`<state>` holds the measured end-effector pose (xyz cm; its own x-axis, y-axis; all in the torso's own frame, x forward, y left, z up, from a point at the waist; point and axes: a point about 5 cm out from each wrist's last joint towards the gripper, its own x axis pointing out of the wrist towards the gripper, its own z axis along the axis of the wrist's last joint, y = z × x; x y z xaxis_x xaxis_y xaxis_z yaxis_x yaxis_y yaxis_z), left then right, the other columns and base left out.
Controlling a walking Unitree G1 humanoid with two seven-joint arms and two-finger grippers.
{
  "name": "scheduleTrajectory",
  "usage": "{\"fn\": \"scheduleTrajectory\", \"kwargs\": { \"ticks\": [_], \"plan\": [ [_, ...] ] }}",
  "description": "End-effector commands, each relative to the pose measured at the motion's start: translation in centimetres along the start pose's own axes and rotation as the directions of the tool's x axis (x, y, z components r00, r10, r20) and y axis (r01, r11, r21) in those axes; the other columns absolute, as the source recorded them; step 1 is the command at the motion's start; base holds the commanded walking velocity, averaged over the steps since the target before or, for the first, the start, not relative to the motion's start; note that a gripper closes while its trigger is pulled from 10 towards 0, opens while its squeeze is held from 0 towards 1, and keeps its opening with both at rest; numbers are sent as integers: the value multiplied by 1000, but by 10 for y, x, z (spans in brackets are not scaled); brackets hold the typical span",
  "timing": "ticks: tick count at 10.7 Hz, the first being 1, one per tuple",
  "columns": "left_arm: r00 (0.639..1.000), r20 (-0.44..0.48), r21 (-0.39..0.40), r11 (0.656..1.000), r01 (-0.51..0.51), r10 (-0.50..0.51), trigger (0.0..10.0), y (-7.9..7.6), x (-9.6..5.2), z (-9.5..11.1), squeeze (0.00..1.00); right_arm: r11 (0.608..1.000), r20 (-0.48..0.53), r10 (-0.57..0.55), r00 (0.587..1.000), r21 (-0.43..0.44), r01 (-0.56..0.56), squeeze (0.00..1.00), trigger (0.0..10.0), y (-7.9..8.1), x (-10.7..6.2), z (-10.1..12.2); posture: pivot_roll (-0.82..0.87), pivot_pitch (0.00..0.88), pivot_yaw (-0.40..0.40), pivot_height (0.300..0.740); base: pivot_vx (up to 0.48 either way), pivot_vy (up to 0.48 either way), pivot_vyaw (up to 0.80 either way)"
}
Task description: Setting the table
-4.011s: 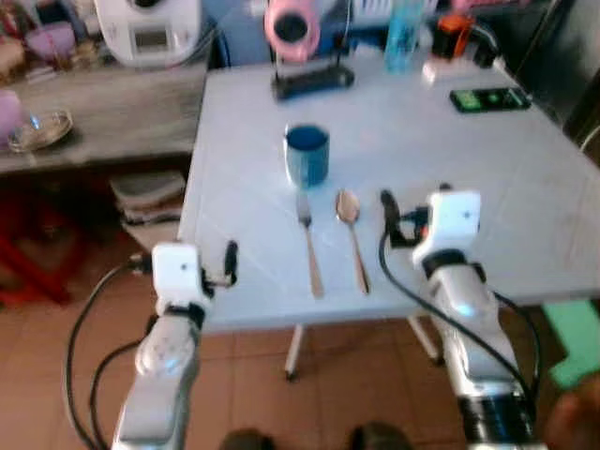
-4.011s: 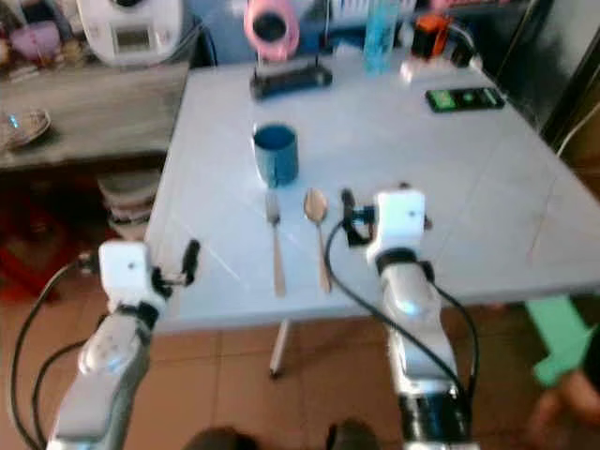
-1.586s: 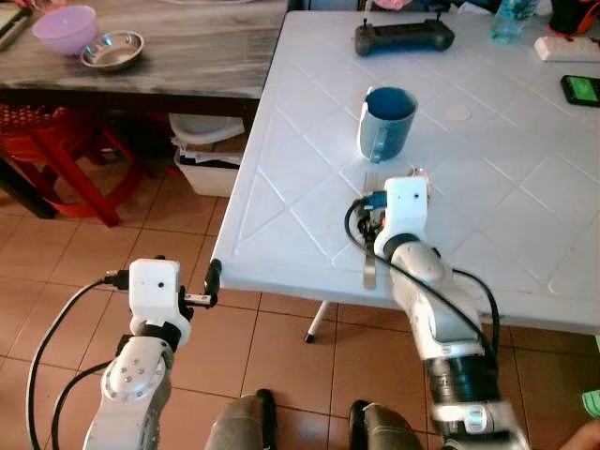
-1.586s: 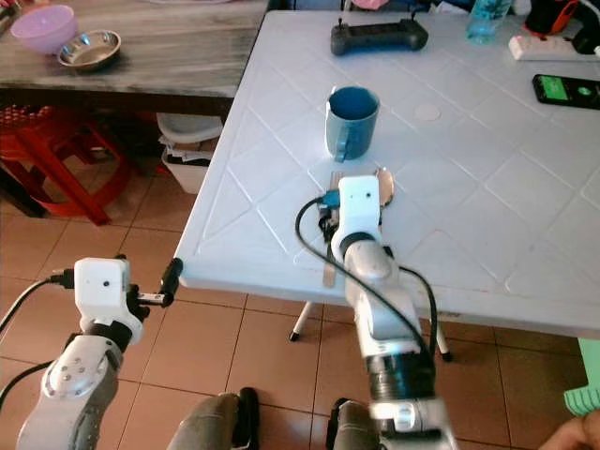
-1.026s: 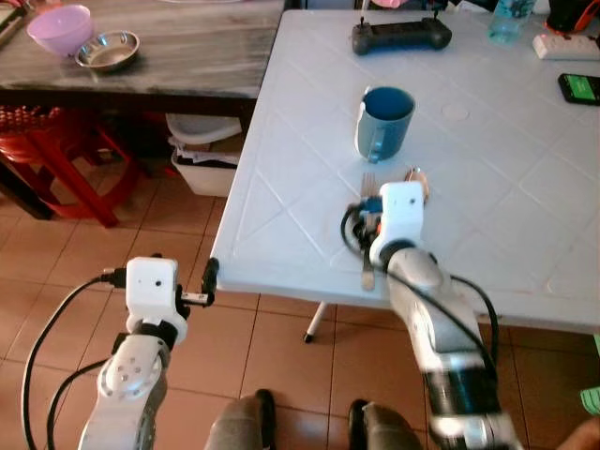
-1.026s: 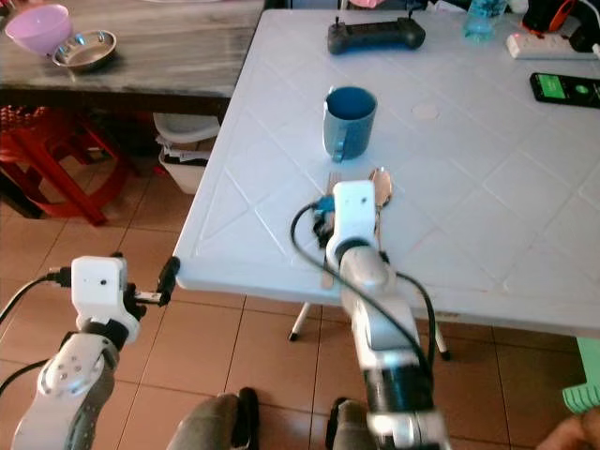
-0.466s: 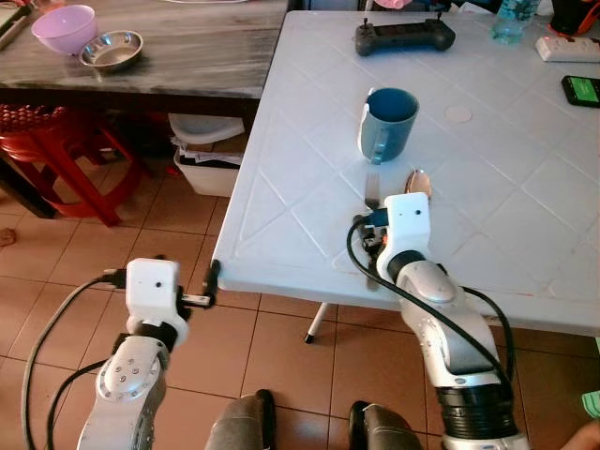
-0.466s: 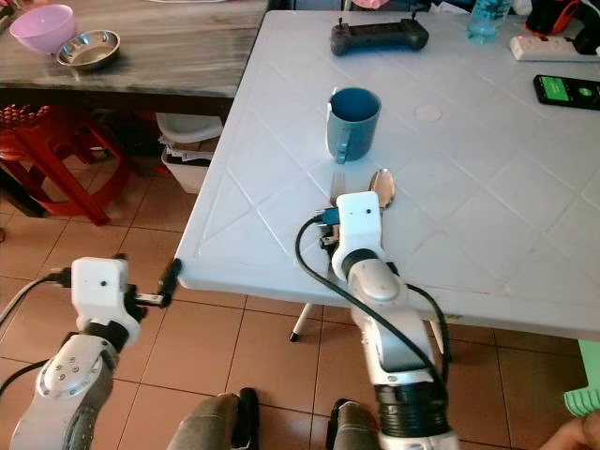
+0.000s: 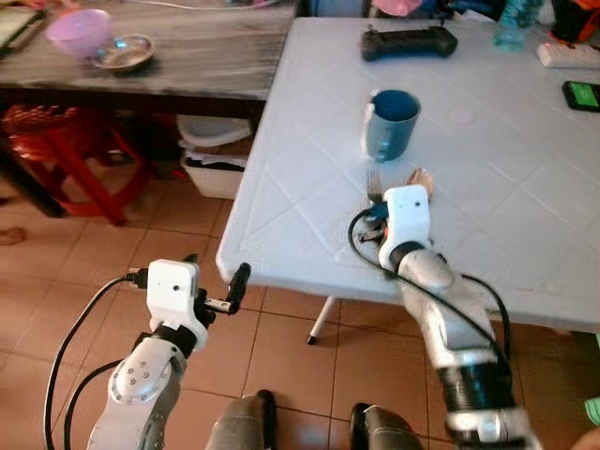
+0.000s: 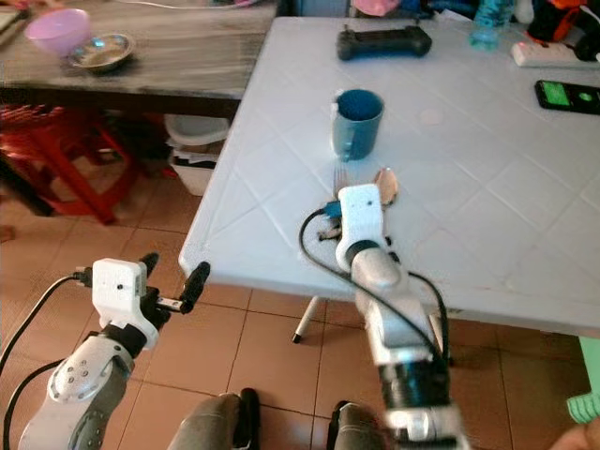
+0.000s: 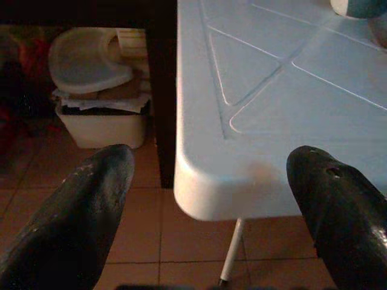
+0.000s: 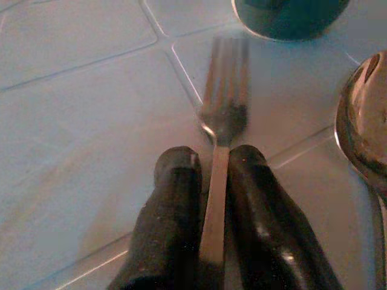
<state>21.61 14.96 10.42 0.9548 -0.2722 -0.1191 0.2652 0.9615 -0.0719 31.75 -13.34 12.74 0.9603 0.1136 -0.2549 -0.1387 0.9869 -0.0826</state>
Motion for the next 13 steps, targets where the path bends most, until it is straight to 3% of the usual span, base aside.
{"fn": "scheduleTrajectory", "kwargs": {
  "ticks": [1, 3, 5, 6, 7, 8, 10, 13],
  "plan": [
    [1000, 4, 5, 1000, 5, -5, 10000, 0, -3, 1, 0, 997, -134, -82, 988, 4, 83, 0, 0, -20, -1, -30, 105, 189, 76, 740, 0, 0, 0],
    [1000, 4, 5, 1000, 12, -12, 10000, 0, -3, 1, 0, 996, -142, -85, 986, 15, 88, 0, 0, -20, 0, -34, 105, 187, 75, 740, 0, 0, 0],
    [1000, -3, 11, 1000, 3, -3, 10000, 0, -3, 0, 0, 986, -158, -99, 982, 116, 118, 0, 0, -18, -1, -40, 103, 184, 75, 740, 0, 0, 0],
    [1000, -5, 23, 1000, -17, 18, 10000, 3, -2, -1, 0, 970, -181, -84, 980, 209, 122, 0, 0, -11, -4, -43, 100, 181, 73, 740, 0, 0, 0],
    [997, -15, 32, 997, -70, 71, 10000, 10, 0, -4, 0, 963, -147, 1, 989, 266, 39, 0, 0, 6, -6, -38, 96, 178, 71, 740, 0, 0, 0],
    [995, -10, 60, 993, -104, 104, 10000, 14, 2, -4, 0, 966, -119, 42, 992, 259, -10, 0, 0, 17, -7, -32, 94, 172, 70, 740, 0, 307, 0],
    [989, 8, 90, 985, -150, 150, 10000, 18, 5, -3, 0, 964, -85, 68, 994, 262, -43, 0, 0, 24, -4, -28, 94, 151, 61, 740, 0, 480, 0],
    [963, 28, 105, 957, -271, 269, 10000, 26, 10, -5, 0, 979, 67, 41, 997, 196, -53, 0, 0, 21, -3, -8, 81, 121, 57, 740, 0, 480, 0]
  ]
}}
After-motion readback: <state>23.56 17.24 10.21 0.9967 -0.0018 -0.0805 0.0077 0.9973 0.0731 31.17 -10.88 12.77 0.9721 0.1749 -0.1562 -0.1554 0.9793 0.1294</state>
